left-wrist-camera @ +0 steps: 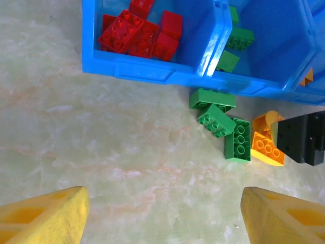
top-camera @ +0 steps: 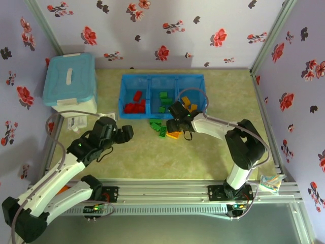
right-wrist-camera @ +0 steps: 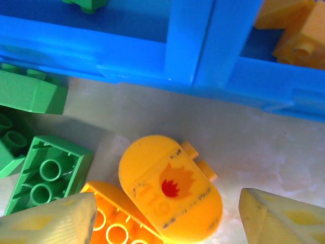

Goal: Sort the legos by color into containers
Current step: Pick up the lego from the center of the table.

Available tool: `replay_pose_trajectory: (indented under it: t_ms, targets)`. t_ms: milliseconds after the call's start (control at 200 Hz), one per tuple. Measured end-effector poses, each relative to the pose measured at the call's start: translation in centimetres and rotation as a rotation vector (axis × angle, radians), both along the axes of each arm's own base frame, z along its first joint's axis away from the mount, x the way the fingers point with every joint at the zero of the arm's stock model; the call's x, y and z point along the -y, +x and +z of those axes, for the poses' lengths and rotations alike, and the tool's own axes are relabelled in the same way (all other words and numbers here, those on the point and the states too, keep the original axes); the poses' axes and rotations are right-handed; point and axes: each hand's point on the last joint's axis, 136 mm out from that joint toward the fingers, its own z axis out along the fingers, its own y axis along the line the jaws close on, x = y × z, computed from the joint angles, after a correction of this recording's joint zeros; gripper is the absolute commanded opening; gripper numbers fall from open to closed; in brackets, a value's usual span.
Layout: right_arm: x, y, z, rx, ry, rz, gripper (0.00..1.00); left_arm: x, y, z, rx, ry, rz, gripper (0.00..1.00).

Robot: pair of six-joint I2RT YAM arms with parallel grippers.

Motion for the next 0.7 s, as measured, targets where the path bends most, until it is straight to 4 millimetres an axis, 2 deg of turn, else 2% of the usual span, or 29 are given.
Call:
replay_pose_trajectory:
  t_ms: [215, 425, 565, 700]
  targets:
    - [-0.2, 0.9, -1.3, -0.025, -0.029, 0.000, 0.69, -0.4, -0.6, -1.2, -0.020, 0.001, 0.010, 0.77]
    - [0.1, 1.0, -2.0, -0.042, -0.043, -0.005, 0.54, -0.6, -0.8, -1.9, -0.033, 0.008, 0.013, 0.77]
    - [0.2, 1.0, -1.9, -0.031, -0.040, -0.012, 0.39, -0.7, -0.8, -2.0, -0.032, 0.009, 0.019, 0.76]
    - [0.9, 0.2, -1.8, -0.027, -0.034, -0.017, 0.33, -0.8, -0.9, -2.3, -0.037, 0.013, 0.021, 0.76]
